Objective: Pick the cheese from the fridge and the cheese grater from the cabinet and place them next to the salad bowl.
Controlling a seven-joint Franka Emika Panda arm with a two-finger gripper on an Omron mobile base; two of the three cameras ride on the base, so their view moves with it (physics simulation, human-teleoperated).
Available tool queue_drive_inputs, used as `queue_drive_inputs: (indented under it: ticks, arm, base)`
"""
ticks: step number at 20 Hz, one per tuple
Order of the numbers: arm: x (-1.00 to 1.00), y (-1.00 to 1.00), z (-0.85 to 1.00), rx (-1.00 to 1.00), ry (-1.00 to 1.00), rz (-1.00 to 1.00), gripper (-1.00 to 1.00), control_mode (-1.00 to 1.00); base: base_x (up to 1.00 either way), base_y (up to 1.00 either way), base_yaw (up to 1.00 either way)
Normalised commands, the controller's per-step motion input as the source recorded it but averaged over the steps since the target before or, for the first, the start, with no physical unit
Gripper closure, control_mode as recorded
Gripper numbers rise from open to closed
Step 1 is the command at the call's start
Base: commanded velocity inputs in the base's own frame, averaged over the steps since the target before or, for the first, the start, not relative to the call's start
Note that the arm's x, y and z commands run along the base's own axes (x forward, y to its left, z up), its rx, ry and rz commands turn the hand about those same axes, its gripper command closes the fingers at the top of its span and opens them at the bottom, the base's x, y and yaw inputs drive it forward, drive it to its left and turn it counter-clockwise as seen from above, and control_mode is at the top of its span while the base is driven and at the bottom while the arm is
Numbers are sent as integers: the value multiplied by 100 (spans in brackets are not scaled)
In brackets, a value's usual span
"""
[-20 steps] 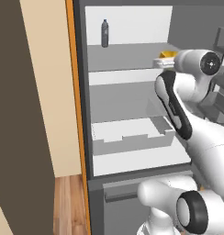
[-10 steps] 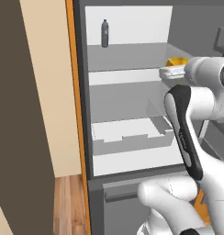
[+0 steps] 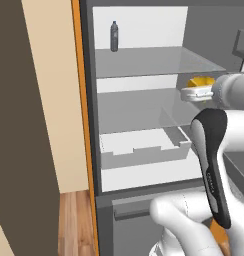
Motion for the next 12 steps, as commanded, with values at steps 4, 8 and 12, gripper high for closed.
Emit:
queue_drive_inputs:
  ticks: [4, 8, 12]
  arm:
    - [-33, 4, 7, 0, 20, 0, 100, -100]
    - [-40, 5, -12, 0, -2, 0, 100, -100]
    - [-14, 7, -30, 0, 0, 0, 100, -100]
  base:
    - [0, 0, 0]
    - [0, 0, 0]
    - [0, 0, 0]
